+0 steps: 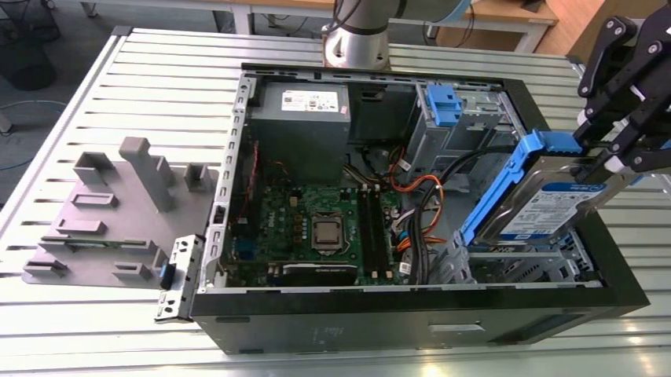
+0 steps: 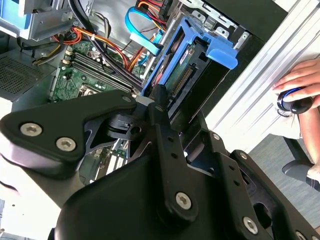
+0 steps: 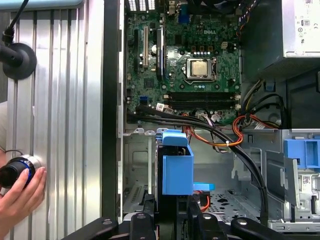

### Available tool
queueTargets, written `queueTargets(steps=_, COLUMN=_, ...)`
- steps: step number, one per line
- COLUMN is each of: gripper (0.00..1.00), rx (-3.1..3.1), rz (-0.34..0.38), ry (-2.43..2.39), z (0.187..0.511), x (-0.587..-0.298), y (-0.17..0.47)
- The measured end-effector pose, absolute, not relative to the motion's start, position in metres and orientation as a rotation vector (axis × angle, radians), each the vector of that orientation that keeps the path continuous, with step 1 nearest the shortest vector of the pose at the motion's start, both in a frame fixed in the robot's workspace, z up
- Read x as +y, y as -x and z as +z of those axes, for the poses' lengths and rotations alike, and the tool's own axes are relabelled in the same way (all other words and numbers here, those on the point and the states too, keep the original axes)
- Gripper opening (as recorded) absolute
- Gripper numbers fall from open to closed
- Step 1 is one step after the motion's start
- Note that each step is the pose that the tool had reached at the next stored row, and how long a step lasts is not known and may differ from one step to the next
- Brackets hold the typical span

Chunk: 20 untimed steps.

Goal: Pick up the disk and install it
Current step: 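Insert the disk into the insertion slot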

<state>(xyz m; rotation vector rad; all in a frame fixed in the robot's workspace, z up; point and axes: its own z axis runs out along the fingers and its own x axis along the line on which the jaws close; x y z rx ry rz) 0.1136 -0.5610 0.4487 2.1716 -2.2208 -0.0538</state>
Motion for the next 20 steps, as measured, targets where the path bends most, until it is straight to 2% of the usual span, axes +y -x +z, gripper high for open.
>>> queueTargets(steps=20, gripper=0.35, rx=-2.221, rz=-0.054, ry=-2.172, z=0.414, x=-0.563, y=-0.114)
